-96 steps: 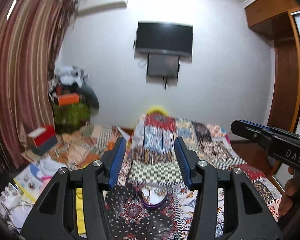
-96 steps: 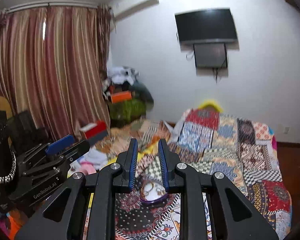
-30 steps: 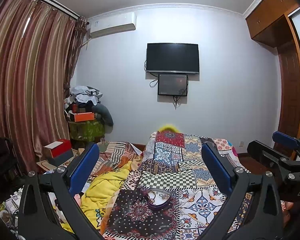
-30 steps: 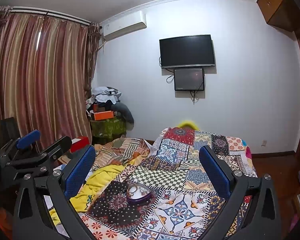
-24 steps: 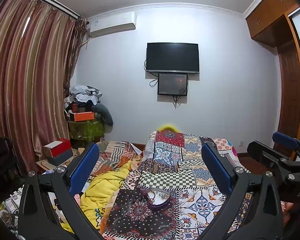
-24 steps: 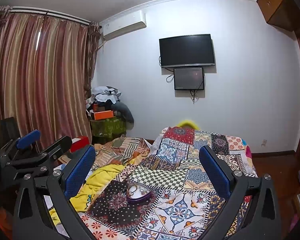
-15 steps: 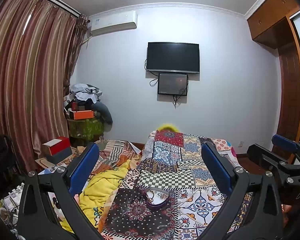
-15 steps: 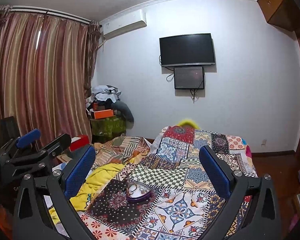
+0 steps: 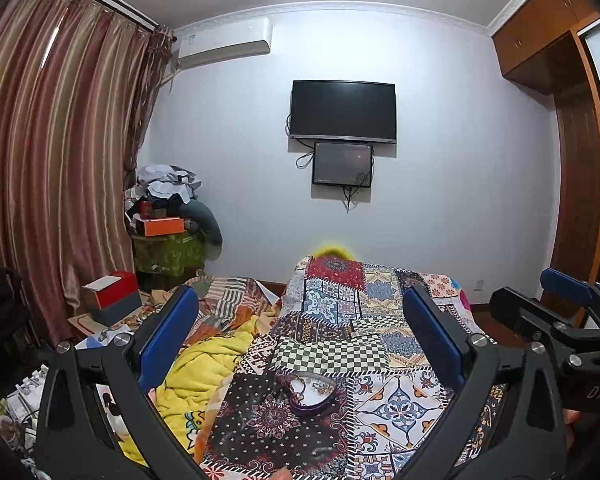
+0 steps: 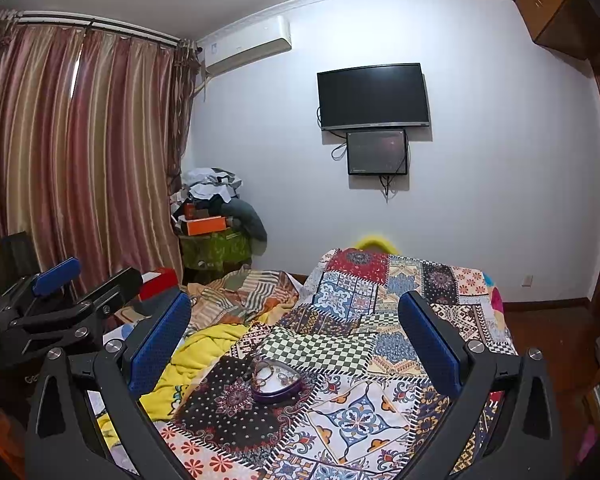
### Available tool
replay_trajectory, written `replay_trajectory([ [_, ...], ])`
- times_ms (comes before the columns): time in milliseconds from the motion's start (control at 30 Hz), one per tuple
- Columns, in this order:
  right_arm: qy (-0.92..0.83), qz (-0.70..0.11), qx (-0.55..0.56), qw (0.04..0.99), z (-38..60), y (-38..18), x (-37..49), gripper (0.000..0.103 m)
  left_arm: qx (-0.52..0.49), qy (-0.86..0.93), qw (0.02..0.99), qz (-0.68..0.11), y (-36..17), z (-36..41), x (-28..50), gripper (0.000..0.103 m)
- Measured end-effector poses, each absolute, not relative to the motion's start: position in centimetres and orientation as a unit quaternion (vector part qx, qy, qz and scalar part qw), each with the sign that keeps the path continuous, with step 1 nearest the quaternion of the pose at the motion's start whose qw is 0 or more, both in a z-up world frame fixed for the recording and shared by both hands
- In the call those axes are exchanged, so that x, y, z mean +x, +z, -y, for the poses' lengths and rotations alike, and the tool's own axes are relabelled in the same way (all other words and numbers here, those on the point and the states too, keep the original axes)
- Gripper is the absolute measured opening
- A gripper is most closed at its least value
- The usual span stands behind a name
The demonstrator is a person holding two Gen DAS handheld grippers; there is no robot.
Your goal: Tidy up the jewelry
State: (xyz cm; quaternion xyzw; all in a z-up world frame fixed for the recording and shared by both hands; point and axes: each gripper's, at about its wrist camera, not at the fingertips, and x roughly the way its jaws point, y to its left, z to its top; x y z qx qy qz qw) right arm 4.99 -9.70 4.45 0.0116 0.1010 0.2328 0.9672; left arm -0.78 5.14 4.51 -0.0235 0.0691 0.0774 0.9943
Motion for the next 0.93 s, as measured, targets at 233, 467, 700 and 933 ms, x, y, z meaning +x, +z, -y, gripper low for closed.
replay_trajectory([
  [233,0.232,-0.103,0.011,0.967,9.81,4.22,5.17,0.103,-0.023,0.076,0.994,-0.071,4.56,-5.07,-0.67,0.102],
  [467,0.231,-0.107,0.015,0.967,9.89,3.91,5.31,0.103,-0.021,0.077,0.994,-0.074,4.49,-4.91,-0.49,0.102],
  [700,0.231,-0.111,0.016,0.966,9.94,3.78,5.53,0.103,-0.018,0.069,0.994,-0.081,4.3,-4.63,-0.09,0.102],
  [933,0.23,-0.116,0.016,0.966,9.97,3.72,5.79,0.103,-0.014,0.069,0.994,-0.08,4.18,-4.46,0.07,0.102],
])
